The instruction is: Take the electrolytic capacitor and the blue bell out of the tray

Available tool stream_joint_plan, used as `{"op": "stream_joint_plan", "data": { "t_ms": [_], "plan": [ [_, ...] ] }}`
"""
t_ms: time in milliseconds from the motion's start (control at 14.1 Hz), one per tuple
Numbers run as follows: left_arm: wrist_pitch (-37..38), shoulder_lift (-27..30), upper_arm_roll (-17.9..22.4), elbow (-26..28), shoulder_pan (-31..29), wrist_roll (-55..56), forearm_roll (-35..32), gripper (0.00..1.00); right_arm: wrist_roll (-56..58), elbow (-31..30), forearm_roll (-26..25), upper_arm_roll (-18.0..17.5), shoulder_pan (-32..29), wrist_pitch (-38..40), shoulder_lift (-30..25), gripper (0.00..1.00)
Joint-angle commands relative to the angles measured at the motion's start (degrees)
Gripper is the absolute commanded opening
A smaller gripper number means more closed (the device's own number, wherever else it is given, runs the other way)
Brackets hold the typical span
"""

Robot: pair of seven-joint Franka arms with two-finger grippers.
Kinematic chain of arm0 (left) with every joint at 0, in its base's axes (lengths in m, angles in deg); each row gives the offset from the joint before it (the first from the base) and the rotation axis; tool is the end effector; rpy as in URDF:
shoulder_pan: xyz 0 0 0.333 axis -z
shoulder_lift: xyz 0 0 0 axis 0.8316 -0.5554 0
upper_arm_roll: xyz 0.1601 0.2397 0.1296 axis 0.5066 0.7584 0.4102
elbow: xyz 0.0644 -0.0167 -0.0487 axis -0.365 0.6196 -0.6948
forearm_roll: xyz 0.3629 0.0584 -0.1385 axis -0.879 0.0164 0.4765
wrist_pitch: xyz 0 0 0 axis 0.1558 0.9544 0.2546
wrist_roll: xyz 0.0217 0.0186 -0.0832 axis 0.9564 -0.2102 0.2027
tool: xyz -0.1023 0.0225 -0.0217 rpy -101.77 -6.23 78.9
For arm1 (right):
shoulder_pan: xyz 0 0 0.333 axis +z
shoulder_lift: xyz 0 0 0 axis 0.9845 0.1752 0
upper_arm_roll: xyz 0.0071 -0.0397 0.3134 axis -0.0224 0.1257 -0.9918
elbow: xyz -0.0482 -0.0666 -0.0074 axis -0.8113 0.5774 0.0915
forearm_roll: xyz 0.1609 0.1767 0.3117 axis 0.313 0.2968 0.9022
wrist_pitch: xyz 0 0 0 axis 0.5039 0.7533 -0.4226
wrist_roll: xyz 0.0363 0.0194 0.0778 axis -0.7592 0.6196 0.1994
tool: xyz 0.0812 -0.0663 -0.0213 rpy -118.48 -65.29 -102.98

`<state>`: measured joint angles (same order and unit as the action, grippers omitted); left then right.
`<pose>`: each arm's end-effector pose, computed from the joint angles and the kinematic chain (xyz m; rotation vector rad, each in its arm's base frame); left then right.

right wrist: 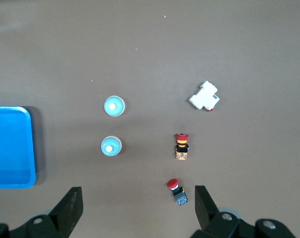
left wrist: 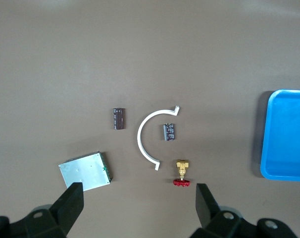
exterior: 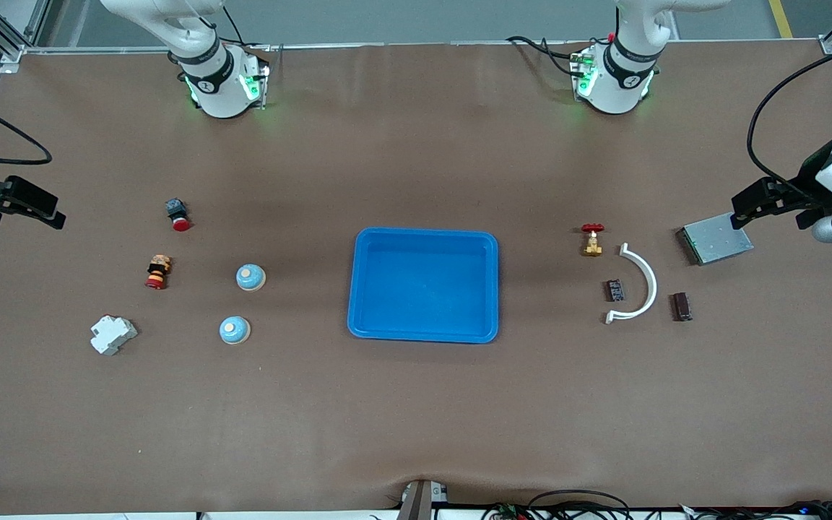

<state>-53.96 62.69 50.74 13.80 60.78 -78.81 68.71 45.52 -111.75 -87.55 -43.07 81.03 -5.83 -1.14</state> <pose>0.5788 -0.0343 0.6022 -3.1361 0.0260 -0.0667 0.5861 -0.0111 0.6299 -3.1147 0.0965 -0.0221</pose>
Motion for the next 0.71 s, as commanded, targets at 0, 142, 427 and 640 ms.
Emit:
{"op": "stream_joint_plan", "data": {
  "t_ms": [0,142,427,640],
  "plan": [
    [1.2,0.5,-0.4,0.1,0.2,0.6,-0.7,1.0,-0.9,-2.7,1.2,-0.1,-1.1,-0.5,-1.9,1.0],
    [1.2,0.5,-0.4,0.1,0.2,0.6,-0.7,1.0,-0.9,-2.7,1.2,-0.1,-1.4,-0.2,-1.9,1.0],
    [1.2,0.5,-0.4,0.1,0.2,0.7,-0.6,1.0,-1.0,-3.0,1.2,-0.1,-1.6,-0.1,-2.1,1.0],
    [1.2,0.5,-0.4,0.2,0.1,0.7,-0.6,1.0,-2.7,-3.8,2.8,-0.1,-1.6,0.1,-2.1,1.0]
  ]
}}
